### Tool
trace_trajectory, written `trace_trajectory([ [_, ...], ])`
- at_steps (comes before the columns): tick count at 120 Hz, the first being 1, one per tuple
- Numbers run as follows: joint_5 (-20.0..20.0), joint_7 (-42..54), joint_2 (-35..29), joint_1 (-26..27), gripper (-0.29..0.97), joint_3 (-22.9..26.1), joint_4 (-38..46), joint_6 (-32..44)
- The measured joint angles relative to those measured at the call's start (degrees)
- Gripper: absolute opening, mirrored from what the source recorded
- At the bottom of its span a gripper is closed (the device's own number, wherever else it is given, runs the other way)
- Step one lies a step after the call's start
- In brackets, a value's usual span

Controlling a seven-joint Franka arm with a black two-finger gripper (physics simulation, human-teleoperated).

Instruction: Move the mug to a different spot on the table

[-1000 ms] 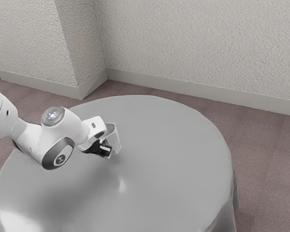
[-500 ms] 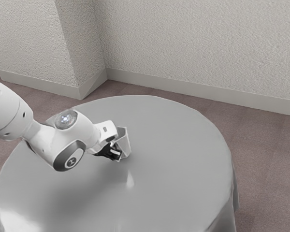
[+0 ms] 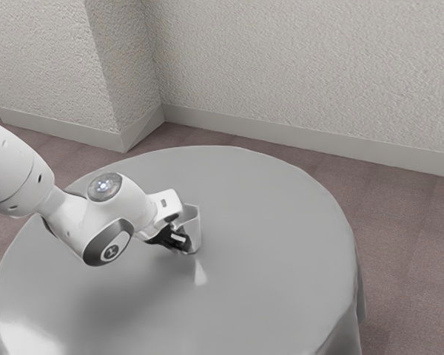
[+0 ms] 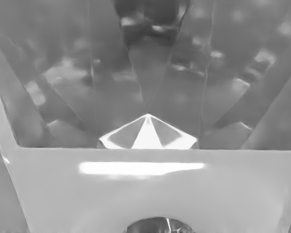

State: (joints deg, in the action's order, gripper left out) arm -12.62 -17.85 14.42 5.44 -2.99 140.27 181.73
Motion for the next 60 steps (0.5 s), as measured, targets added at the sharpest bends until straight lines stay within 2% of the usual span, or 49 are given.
trace_trajectory([
  [16,-0.11,-0.12,-0.15,0.01,0.43,-0.06,0.08,-0.08],
  [36,-0.18,-0.22,-2.25,-0.18,0.53,-0.02,1.41,-0.44],
  [49,-0.23,-0.36,-7.40,-0.06,0.56,0.39,1.90,-3.95],
  [60,-0.20,-0.56,-14.52,-0.86,0.58,3.16,2.07,-9.64],
])
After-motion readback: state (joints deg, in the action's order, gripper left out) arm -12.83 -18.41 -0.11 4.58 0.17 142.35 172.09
